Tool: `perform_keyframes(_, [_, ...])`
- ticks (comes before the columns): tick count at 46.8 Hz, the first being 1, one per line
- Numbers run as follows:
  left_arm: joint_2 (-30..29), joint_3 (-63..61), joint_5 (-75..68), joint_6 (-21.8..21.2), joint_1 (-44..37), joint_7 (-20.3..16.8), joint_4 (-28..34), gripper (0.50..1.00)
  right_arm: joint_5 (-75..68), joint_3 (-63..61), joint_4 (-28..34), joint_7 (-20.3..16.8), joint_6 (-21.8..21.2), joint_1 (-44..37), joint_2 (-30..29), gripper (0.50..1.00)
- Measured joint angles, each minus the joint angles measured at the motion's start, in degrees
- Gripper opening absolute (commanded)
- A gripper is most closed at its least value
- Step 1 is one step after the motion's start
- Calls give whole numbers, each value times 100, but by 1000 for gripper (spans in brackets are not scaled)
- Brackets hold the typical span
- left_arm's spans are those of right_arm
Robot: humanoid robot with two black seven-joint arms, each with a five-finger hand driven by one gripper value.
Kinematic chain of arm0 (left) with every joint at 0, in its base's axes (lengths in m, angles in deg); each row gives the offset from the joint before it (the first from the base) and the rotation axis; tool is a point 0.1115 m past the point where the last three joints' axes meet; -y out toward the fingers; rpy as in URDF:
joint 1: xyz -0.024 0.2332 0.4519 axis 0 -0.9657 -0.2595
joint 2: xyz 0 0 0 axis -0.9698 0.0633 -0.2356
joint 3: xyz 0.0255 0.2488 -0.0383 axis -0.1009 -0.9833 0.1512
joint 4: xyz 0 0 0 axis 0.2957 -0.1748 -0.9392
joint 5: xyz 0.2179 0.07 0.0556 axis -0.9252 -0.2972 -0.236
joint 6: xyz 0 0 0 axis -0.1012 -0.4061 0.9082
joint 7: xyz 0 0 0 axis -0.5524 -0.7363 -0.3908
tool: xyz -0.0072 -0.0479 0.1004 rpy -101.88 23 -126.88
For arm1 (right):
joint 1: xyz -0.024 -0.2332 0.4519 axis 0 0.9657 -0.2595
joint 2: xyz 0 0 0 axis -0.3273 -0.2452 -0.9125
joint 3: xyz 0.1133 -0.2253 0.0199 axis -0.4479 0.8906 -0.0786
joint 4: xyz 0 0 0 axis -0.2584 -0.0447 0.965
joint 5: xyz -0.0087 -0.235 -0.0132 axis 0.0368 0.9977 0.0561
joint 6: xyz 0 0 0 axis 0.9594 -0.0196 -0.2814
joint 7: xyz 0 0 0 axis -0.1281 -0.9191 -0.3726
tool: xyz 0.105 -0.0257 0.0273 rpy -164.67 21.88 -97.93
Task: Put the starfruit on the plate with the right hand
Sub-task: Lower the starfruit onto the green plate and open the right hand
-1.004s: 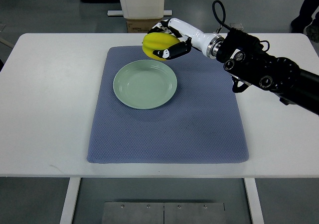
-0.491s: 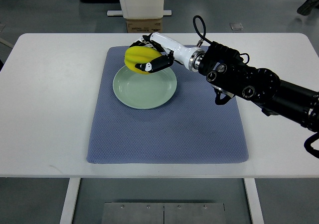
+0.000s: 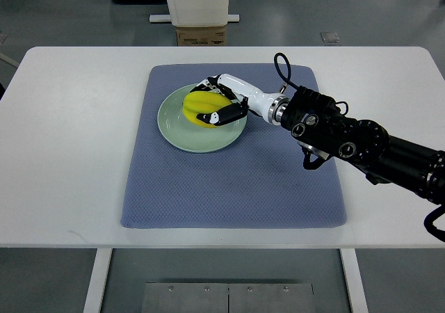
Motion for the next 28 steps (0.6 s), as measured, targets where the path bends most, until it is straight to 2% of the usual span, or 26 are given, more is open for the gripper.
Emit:
perform_keyframes(6, [0, 1, 0, -4, 1, -1, 0, 1000, 13, 1, -51, -34, 58, 94, 0, 500])
perform_keyframes(16, [0, 1, 0, -5, 1, -1, 0, 1000, 24, 1, -223, -214, 81, 144, 1, 671])
perform_keyframes(23, [0, 1, 0, -4, 0, 0, 0, 1000, 24, 9, -233, -293, 83, 163, 1, 732])
perform_keyframes(28, [0, -1, 0, -3, 1, -1, 0, 1000, 24, 10, -228, -342, 84, 171, 1, 794])
